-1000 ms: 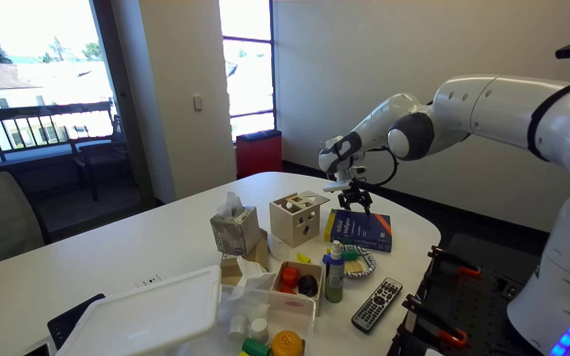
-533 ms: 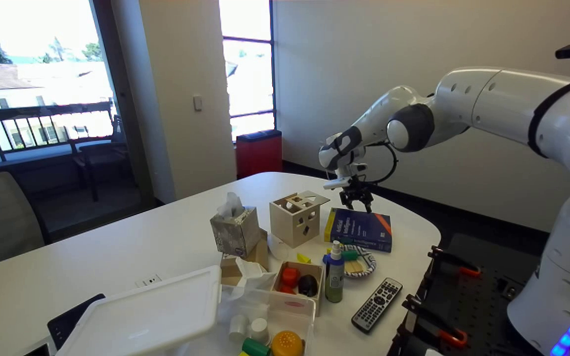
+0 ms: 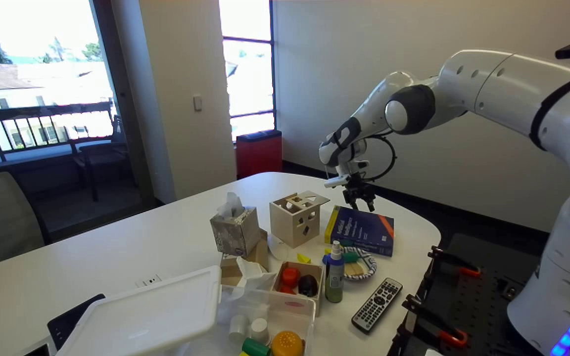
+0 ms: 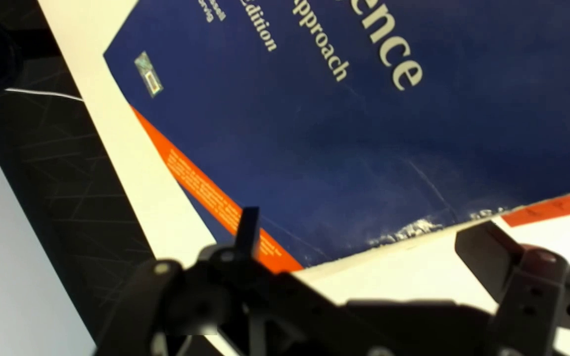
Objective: Close the book and push the paper into it
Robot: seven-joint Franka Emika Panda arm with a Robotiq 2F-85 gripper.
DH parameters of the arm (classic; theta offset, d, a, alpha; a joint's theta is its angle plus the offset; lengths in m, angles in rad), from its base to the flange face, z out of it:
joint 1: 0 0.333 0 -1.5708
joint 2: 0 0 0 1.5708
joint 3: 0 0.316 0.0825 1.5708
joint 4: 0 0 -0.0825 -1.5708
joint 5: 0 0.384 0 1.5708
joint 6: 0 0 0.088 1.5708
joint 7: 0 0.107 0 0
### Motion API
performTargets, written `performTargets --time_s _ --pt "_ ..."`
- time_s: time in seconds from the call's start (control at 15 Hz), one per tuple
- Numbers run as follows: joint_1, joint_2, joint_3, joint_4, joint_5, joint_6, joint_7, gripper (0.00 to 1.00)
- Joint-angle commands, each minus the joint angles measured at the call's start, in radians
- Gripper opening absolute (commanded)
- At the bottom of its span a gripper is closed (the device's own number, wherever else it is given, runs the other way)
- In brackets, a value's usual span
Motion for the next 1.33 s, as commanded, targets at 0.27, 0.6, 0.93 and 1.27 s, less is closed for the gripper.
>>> performTargets --time_s 0.27,0.6,0.93,1.27 --pt "0.095 -0.268 -0.028 -0.388 -0.012 0.126 0.067 1.0" --pt "0.218 -0.431 -0.092 -0.585 -0.019 0.204 0.125 1.0" --pt "0.345 -0.594 -0.137 -0.757 -0.079 0.217 0.222 1.0" --pt "0.374 -0.676 -0.128 -0.835 -0.139 0.205 0.295 1.0"
